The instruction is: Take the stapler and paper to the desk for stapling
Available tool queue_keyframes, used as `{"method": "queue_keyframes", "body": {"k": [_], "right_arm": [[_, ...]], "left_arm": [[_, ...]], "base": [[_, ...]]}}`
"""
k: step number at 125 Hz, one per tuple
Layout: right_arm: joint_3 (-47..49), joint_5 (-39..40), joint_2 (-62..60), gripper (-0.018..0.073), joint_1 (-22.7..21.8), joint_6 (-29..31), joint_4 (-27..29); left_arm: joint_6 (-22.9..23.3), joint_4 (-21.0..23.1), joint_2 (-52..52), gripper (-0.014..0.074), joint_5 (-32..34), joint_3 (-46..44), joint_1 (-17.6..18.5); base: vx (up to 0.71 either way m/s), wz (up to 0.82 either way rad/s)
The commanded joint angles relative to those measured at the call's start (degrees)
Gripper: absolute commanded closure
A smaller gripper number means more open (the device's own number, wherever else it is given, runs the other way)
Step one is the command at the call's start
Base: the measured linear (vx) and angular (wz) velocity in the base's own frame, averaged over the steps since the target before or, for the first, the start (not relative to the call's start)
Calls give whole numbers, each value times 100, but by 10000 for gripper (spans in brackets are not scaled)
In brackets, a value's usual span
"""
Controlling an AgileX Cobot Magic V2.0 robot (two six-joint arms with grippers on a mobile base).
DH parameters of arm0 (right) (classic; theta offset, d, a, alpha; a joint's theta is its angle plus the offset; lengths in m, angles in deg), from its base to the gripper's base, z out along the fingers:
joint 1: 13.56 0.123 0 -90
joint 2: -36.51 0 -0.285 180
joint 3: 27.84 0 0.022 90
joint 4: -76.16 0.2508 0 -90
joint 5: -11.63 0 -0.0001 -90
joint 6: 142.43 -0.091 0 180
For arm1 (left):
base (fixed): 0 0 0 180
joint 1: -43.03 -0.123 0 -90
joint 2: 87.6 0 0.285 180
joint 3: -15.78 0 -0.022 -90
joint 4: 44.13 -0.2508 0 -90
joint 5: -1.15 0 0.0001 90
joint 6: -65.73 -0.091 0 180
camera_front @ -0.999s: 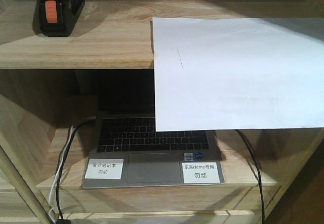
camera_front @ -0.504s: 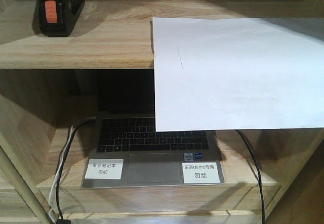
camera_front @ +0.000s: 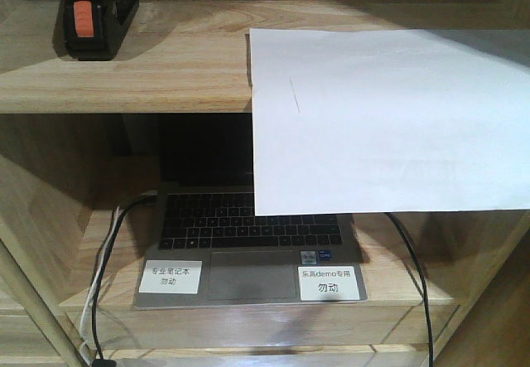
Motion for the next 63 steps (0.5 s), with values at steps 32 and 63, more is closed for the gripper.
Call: {"method": "queue_keyframes", "body": {"k": [32, 63], "right_arm": [[3255, -466, 810, 565, -21, 0, 129], [5111, -2292, 2145, 565, -21, 5, 123]], "left_arm": [[28, -65, -1085, 603, -2017, -3605, 9], [28, -933, -2091, 598, -3153, -4983, 9]], "base": [[0, 0], [0, 0]]}}
